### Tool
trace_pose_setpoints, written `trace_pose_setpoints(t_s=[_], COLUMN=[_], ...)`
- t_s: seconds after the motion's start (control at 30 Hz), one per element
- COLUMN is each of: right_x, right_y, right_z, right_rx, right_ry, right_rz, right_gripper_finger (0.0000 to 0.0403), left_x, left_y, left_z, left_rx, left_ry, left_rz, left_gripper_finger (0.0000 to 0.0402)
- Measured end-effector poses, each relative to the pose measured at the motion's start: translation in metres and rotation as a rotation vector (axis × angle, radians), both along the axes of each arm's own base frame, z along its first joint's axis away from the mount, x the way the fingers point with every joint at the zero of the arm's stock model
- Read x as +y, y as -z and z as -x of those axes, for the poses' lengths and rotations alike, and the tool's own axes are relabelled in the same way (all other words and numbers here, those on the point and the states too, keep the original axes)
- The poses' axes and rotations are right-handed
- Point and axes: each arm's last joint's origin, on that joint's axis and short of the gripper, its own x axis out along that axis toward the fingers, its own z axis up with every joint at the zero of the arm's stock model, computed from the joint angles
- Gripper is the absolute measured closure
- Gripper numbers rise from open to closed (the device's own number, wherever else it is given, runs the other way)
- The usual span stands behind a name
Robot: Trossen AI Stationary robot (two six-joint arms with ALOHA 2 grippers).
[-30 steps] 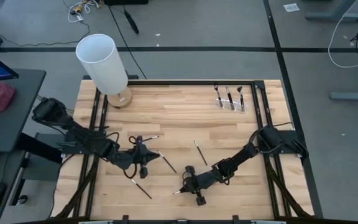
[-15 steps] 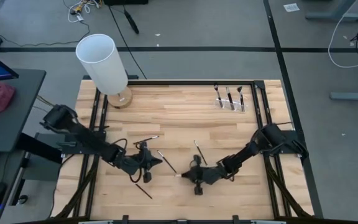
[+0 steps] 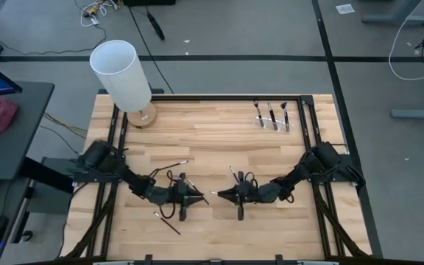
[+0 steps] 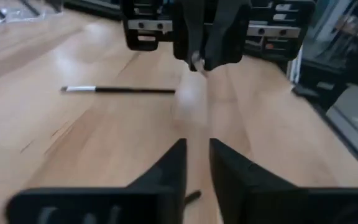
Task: Put items in baskets/containers
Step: Put the eyeshadow brush into the transparent organizer
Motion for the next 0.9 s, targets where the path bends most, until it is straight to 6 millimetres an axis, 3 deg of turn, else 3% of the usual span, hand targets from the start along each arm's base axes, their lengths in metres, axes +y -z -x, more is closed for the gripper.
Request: trace_pose_setpoints(t_s=[0.2,0.37,0.57,0.9], right_x=[-0.002,-0.002,-0.002,-0.001], right_y=[-0.010,-0.012,-0.013,-0.013], right_z=[-0.003,-0.003,-0.003,-0.003], right_rx=[-0.091,-0.105,-0.112,-0.116], right_ry=[0.005,0.004,-0.001,-0.009], right_rz=[0.005,0.001,-0.001,0.004], right_gripper_finger=[0.0402,0.0401,0.0399,0.0398], left_x=[-0.004,-0.006,-0.005,-0.005], left_y=[-0.004,-0.014,-0.017,-0.023], left_z=[-0.026,-0.040,-0.041,-0.041], left_rx=[-0.126,-0.175,-0.193,-0.246], left_ry=[-0.006,-0.075,-0.119,-0.123], left_rz=[0.028,-0.013,-0.022,-0.014], left_gripper_finger=[0.0241,0.0209,0.0226,0.0311])
